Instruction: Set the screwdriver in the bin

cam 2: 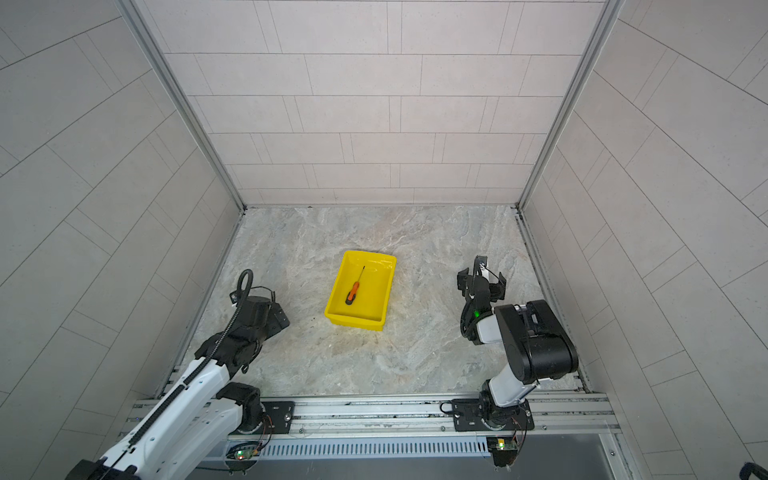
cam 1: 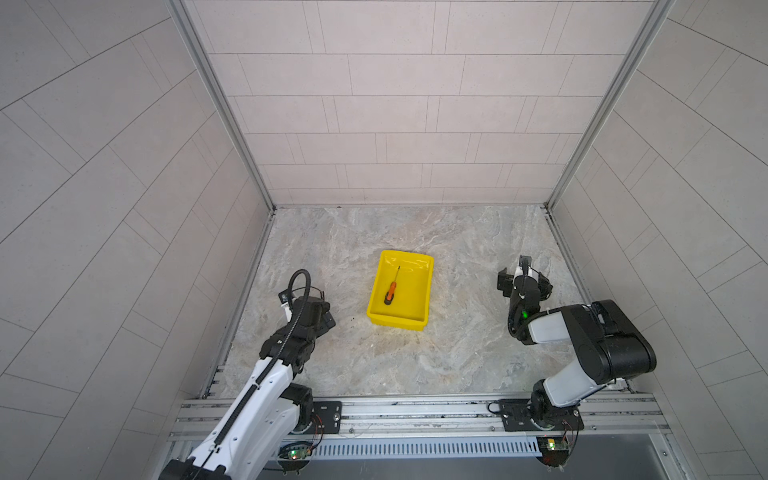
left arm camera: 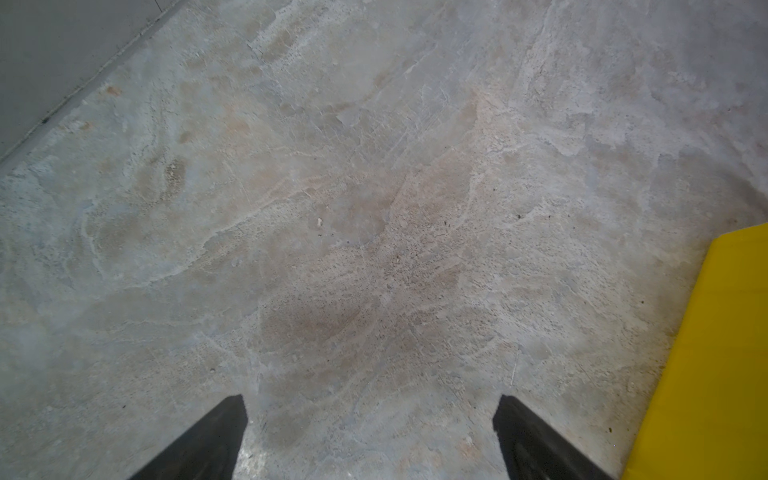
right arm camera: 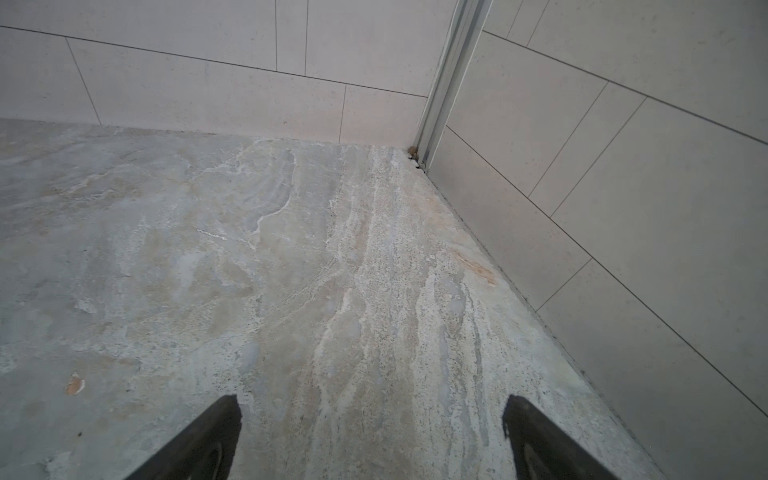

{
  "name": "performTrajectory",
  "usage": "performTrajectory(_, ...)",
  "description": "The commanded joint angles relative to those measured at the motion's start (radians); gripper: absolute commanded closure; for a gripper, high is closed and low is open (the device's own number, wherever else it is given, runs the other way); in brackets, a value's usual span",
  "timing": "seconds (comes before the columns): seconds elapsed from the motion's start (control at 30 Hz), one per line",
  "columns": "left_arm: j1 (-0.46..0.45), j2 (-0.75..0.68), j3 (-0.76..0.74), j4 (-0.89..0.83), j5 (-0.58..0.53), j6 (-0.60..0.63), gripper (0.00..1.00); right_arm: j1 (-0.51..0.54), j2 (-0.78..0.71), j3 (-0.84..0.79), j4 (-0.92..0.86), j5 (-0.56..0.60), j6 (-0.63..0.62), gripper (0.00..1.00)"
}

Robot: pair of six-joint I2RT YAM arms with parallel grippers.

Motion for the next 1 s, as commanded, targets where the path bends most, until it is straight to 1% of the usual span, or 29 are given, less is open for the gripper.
performTrajectory(0.0,0.004,0.011,-0.031,0.091,-0.012,0.005,0.0,0.009,0.01,0.013,0.011,-0.018,-0.012,0.01)
performTrajectory(0.03,0.004,0.01,-0.038,0.121,-0.024,-0.012,0.0,0.008,0.007,0.013,0.006,-0.019,-0.01,0.01)
performTrajectory(0.13,0.003,0.076,-0.022,0.199,-0.024,-0.034,0.0,0.009,0.007,0.013,0.008,-0.019,-0.011,0.01)
performTrajectory(0.17,0.003,0.093,-0.003,0.225,-0.022,-0.027,0.0,0.008,0.009,0.011,0.008,-0.019,-0.011,0.01)
performTrajectory(0.2,0.004,0.117,0.022,0.268,-0.016,0.006,0.0,0.009,0.008,0.013,0.01,-0.019,-0.012,0.01)
performTrajectory(0.27,0.004,0.177,0.081,0.338,-0.006,0.082,0.0,0.009,0.008,0.013,0.009,-0.019,-0.011,0.01)
performTrajectory(0.4,0.003,0.319,0.182,0.485,0.027,0.387,0.0,0.009,0.008,0.012,0.009,-0.019,-0.011,0.01)
performTrajectory(0.5,0.004,0.422,0.225,0.593,0.021,0.569,0.0,0.009,0.009,0.011,0.009,-0.019,-0.012,0.01)
performTrajectory(0.57,0.006,0.48,0.25,0.623,-0.046,0.633,0.0,0.009,0.007,0.011,0.009,-0.019,-0.012,0.01)
performTrajectory(0.67,0.014,0.575,0.222,0.773,-0.209,0.692,0.0,0.008,0.008,0.011,0.009,-0.019,-0.012,0.01)
performTrajectory(0.7,0.022,0.601,0.205,0.822,-0.232,0.722,0.0,0.009,0.007,0.011,0.009,-0.019,-0.011,0.01)
performTrajectory(0.77,0.047,0.639,0.171,0.887,-0.193,0.756,0.0,0.009,0.006,0.011,0.009,-0.019,-0.012,0.01)
performTrajectory(0.8,0.061,0.658,0.154,0.908,-0.168,0.749,0.0,0.009,0.008,0.011,0.011,-0.019,-0.012,0.01)
performTrajectory(0.87,0.094,0.698,0.118,1.006,-0.153,0.669,0.0,0.008,0.008,0.011,0.009,-0.019,-0.012,0.01)
performTrajectory(0.9,0.119,0.713,0.108,1.056,-0.088,0.661,0.0,0.009,0.008,0.011,0.009,-0.019,-0.012,0.01)
performTrajectory(0.97,0.146,0.714,0.135,1.001,0.058,0.679,0.0,0.009,0.009,0.012,0.009,-0.019,-0.01,0.01)
